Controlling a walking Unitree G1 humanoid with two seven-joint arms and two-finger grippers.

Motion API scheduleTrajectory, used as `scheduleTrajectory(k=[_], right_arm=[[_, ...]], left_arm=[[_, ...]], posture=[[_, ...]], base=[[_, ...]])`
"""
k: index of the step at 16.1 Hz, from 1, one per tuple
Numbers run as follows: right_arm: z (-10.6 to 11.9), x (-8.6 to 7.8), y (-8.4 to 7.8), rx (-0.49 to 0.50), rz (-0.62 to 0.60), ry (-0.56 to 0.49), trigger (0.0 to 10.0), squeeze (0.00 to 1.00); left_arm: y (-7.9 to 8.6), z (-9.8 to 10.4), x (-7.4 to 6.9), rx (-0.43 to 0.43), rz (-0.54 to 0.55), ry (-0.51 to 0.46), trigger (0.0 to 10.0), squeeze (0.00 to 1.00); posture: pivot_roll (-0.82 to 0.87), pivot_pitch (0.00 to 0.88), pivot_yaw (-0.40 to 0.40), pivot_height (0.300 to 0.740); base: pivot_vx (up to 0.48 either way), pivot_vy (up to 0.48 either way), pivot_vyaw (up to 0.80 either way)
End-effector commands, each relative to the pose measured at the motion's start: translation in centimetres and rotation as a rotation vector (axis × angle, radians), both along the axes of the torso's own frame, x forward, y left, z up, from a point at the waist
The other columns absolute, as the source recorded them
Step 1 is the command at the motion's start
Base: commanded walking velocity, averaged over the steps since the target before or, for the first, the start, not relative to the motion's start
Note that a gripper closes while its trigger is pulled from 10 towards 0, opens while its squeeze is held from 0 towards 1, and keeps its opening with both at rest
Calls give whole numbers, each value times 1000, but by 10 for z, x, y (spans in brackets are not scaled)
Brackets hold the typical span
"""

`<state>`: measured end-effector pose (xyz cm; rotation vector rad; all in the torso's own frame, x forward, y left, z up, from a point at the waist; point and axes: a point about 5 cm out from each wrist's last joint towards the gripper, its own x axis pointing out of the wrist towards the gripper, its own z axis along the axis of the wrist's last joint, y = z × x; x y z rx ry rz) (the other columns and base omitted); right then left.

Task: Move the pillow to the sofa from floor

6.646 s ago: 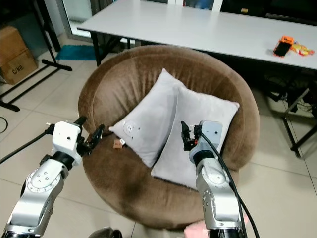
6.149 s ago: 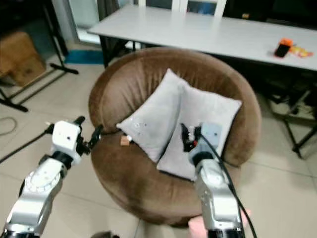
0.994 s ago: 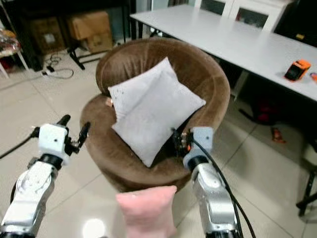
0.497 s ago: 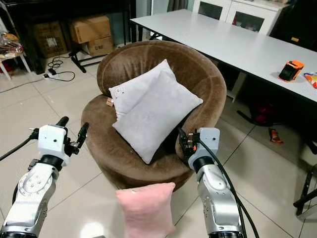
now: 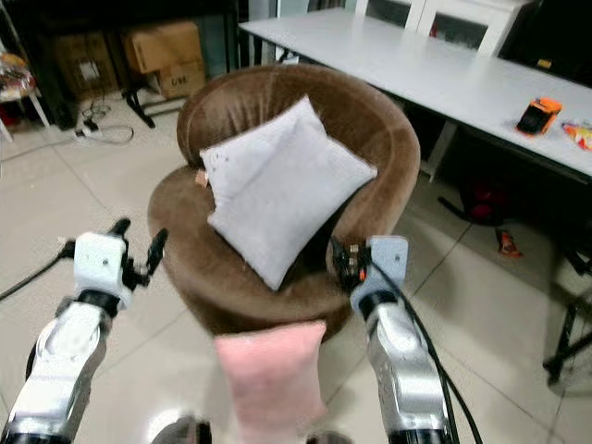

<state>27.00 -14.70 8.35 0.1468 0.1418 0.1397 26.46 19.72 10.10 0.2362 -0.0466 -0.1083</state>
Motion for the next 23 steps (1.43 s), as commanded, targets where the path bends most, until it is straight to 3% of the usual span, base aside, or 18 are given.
scheduleTrajectory(k=[1, 11, 12, 13, 14, 17, 18, 19, 20, 21, 22, 23], right_arm=[[0, 0, -2, -1, -4, -4, 10000, 0], [-1, 1, -2, -27, 25, 0, 10000, 0], [-2, 0, -3, -32, 24, 6, 10000, 1000], [-5, 0, -5, -22, 11, 19, 10000, 1000], [-6, 0, -6, -19, 7, 23, 10000, 1000], [-5, -1, -6, -34, 8, 24, 10000, 1000], [-5, -1, -6, -32, 13, 19, 1020, 459], [-4, -1, -5, -30, 16, 15, 0, 0], [-4, -1, -5, -28, 17, 12, 0, 0], [-5, -1, -5, -28, 14, 14, 0, 0], [-5, -1, -5, -29, 9, 18, 0, 0], [-6, -1, -6, -36, 2, 27, 7843, 0]], left_arm=[[-1, -1, 1, -6, 2, 3, 10000, 0], [0, -2, -1, -39, 24, 1, 10000, 0], [0, -3, -1, -46, 24, 10, 10000, 263], [0, -6, -3, -59, 12, 31, 10000, 784], [0, -6, -4, -62, 9, 36, 10000, 1000], [3, -5, -5, -49, 44, 26, 10000, 1000], [3, -4, -6, -43, 52, 16, 2549, 1000], [3, -4, -6, -39, 55, 14, 0, 843], [4, -4, -7, -31, 58, 14, 0, 490], [4, -3, -7, -20, 60, 11, 0, 47], [4, -2, -6, -7, 58, 4, 0, 0], [5, -1, -6, 0, 57, -1, 1490, 0]], posture=[[-8, 0, -45, 630], [-6, 0, -60, 625], [-6, 0, -60, 625], [-6, 0, -60, 625], [-6, 0, -60, 625], [-3, 0, -69, 625], [-3, 0, -70, 625], [-3, 0, -71, 625], [-2, 0, -71, 625], [-2, 0, -70, 625], [-2, 0, -69, 625], [-2, 0, -68, 625]], base=[[0, 0, 0], [0, 0, 0], [0, 0, 0], [0, 0, 0], [0, 0, 0], [0, 0, 0], [0, 0, 0], [0, 0, 0], [0, 0, 0], [0, 0, 0], [0, 0, 0], [0, 0, 0]])
